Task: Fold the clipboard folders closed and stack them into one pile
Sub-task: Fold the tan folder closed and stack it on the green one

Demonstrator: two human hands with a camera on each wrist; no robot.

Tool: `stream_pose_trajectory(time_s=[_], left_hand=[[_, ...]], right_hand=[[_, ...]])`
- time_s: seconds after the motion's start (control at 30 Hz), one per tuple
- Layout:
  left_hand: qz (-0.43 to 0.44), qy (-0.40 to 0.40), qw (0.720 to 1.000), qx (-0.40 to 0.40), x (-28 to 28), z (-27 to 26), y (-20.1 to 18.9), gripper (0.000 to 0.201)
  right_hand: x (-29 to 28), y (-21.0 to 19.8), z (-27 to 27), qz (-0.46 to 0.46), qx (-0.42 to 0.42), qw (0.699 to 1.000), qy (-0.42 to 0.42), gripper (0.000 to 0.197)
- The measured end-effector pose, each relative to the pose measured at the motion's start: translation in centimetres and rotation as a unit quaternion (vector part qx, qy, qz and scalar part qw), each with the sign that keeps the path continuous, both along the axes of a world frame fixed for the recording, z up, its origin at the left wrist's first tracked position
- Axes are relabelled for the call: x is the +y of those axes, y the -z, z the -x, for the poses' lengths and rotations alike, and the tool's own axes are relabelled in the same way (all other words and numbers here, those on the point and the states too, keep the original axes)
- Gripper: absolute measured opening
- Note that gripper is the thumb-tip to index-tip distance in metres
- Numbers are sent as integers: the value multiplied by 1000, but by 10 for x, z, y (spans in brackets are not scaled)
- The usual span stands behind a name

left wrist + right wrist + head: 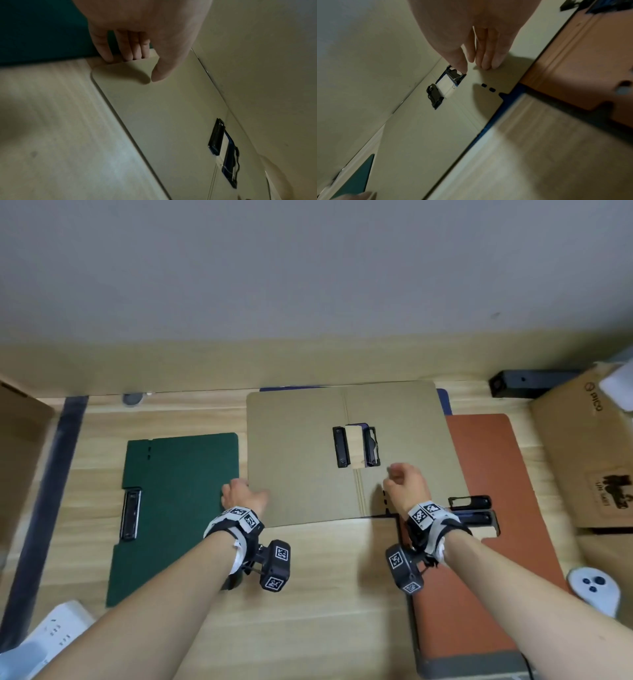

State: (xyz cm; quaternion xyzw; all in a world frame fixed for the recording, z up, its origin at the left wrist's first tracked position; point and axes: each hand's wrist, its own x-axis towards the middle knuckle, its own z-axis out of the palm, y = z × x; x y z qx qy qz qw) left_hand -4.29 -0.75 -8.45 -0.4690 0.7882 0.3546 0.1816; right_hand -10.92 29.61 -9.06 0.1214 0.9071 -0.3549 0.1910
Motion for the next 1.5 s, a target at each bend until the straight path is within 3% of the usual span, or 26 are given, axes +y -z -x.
stream_pose_trajectory(time_s=[0.2, 0.4, 0.57, 0.83, 1.1, 1.27, 1.43, 1.5], left_hand=[[-45, -37, 998, 23, -6, 1, 10, 84], [-35, -26, 999, 23, 1, -10, 9, 81], [-10, -13, 1000, -8, 7, -2, 4, 61], [-2, -10, 999, -31, 13, 5, -6, 64], [43, -35, 997, -49, 23, 10, -15, 67], [133, 97, 986, 16, 46, 17, -22, 77], [79, 222, 969, 67, 97, 40, -20, 79], [60, 290, 950, 102, 124, 47, -17, 75]], right_hand=[[-12, 8, 21, -20, -11, 999, -23, 50], [-15, 8, 36, -37, -6, 998, -53, 43], [-8, 12, 44, 23, -5, 1000, 1, 35], [3, 18, 36, 117, -1, 993, -23, 38], [2, 13, 36, 103, 4, 992, -70, 41], [15, 5, 34, 93, -2, 993, -76, 40], [54, -5, 25, 56, -8, 997, -56, 36], [76, -9, 20, 40, -5, 998, -41, 34]])
